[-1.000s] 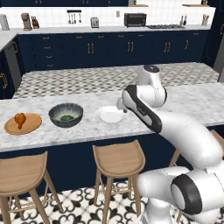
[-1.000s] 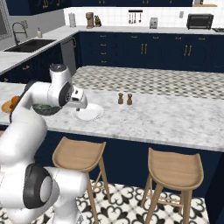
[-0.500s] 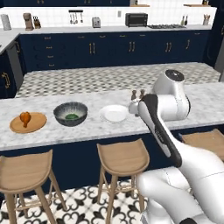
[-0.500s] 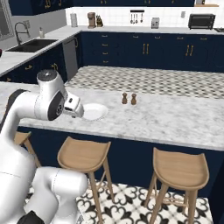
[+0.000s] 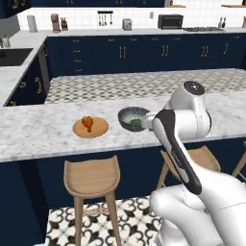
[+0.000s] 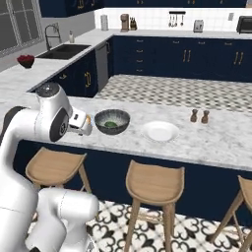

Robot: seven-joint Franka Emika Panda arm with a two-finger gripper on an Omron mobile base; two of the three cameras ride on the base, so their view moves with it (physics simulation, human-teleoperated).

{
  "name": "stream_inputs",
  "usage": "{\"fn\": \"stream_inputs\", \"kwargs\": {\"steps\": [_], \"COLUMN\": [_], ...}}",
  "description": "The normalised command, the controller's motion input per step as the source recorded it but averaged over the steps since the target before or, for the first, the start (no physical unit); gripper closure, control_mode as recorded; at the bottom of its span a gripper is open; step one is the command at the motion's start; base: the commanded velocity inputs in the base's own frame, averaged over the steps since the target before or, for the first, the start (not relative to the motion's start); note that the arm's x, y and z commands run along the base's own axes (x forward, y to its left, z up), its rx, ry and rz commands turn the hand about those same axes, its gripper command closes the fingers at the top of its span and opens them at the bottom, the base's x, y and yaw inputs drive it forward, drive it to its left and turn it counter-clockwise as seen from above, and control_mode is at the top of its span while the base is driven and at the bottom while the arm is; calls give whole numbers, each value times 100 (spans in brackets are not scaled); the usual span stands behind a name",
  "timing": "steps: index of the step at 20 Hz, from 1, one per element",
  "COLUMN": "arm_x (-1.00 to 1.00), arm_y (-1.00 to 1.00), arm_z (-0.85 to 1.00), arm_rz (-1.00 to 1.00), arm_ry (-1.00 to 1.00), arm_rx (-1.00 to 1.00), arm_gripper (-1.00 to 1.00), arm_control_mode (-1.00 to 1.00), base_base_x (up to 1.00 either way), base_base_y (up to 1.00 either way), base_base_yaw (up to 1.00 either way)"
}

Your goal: Pick the chicken drumstick and broccoli from their plates and place them in the bowl. Then put the bowl in the fridge.

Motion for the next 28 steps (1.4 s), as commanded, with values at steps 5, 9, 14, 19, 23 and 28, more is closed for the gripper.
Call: {"fn": "stream_inputs", "kwargs": {"steps": [5,9,14,19,23,28], "arm_x": [0,0,60,100,100,100], "arm_y": [0,0,31,34,4,22], "arm_z": [0,0,-14,-45,-50,-44], "arm_rz": [0,0,2,7,9,4], "arm_ry": [0,0,15,21,14,4], "arm_rx": [0,0,0,0,0,-2], "arm_gripper": [-100,-100,-100,-100,-100,-100], "arm_control_mode": [100,100,-100,-100,-100,-100], "base_base_x": [79,100,40,0,0,0], "base_base_y": [99,65,20,0,0,0], "base_base_yaw": [0,0,0,0,0,0]}}
